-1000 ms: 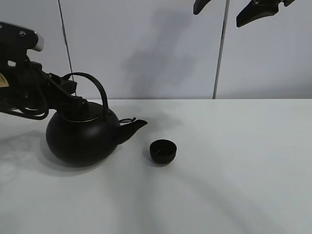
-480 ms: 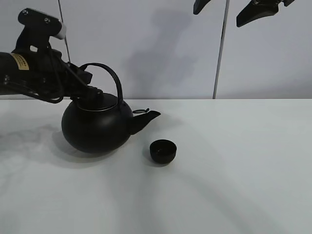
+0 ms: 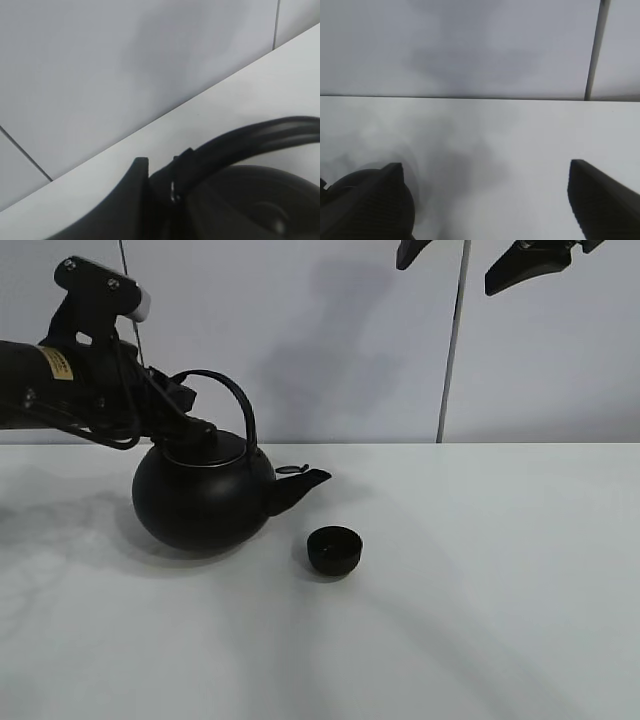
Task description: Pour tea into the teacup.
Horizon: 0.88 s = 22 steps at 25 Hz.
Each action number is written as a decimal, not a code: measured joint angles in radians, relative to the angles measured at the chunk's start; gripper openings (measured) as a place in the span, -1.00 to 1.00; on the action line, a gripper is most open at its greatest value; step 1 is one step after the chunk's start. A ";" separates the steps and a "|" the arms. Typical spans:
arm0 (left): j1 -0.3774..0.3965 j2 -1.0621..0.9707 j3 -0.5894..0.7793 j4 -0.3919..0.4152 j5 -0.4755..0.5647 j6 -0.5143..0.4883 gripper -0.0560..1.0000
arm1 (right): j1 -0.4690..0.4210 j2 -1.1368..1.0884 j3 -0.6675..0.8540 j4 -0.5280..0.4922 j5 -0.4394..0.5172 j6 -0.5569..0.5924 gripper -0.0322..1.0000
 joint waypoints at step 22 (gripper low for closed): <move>0.000 0.040 -0.028 0.013 0.014 0.106 -0.68 | 0.000 0.000 0.000 0.000 0.000 0.000 0.25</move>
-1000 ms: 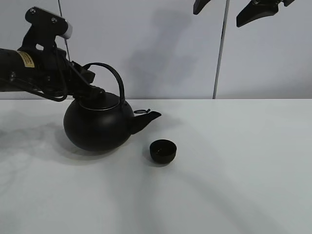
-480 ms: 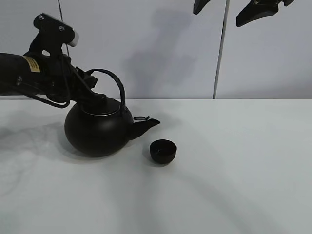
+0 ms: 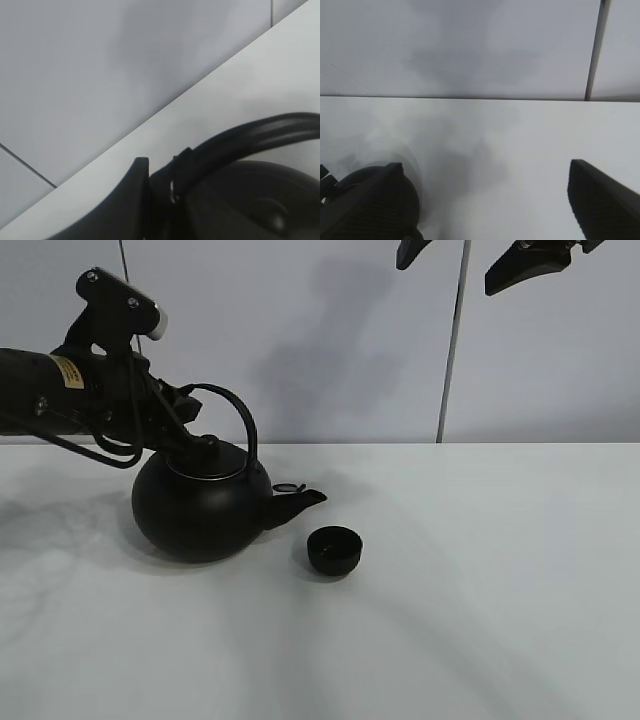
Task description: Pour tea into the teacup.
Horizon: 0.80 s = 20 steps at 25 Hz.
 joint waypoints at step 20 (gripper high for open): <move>-0.018 0.005 -0.018 0.027 0.001 0.069 -0.69 | 0.000 0.000 0.000 0.000 -0.002 0.000 0.25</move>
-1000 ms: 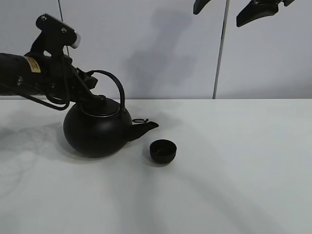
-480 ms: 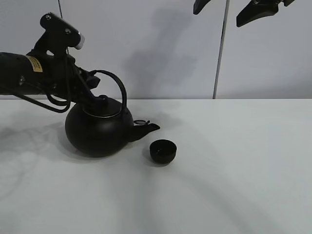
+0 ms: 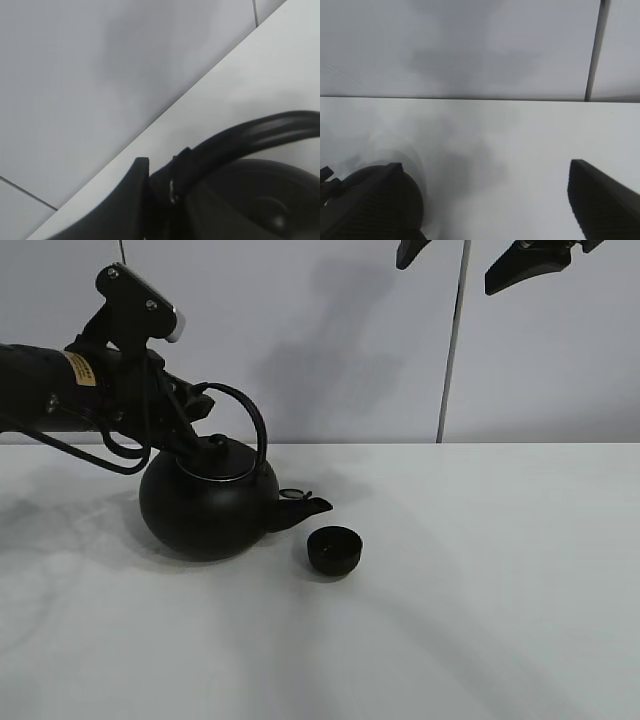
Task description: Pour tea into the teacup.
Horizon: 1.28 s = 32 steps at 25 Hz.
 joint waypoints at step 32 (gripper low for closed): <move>-0.019 0.000 -0.012 0.000 -0.003 0.080 -0.69 | 0.000 0.000 0.000 0.000 -0.011 0.000 0.25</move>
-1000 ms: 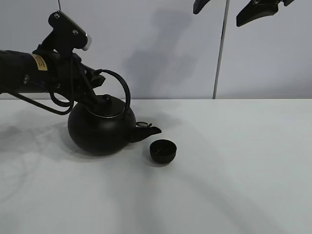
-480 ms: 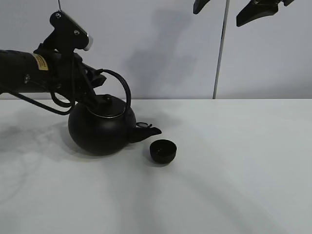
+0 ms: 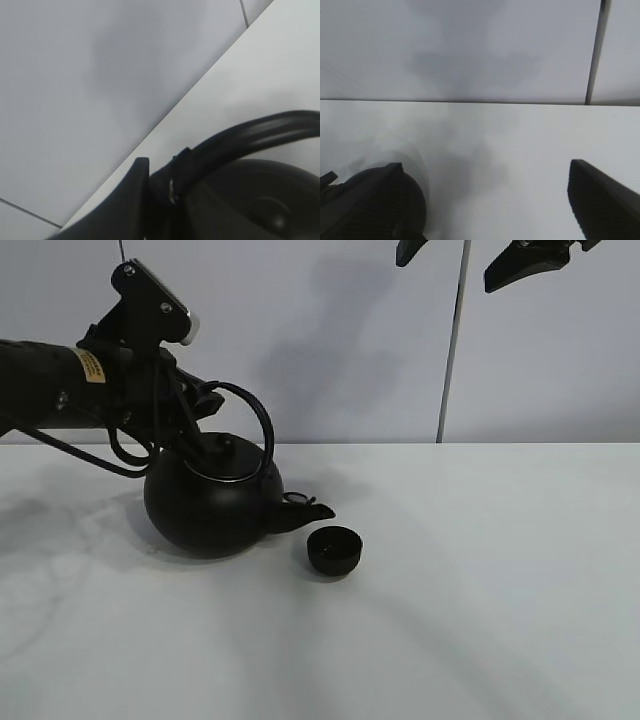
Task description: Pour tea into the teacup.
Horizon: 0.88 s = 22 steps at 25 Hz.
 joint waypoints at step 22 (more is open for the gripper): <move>-0.006 0.001 -0.018 0.025 0.010 0.048 -0.70 | 0.000 0.000 0.000 0.000 -0.006 0.000 0.25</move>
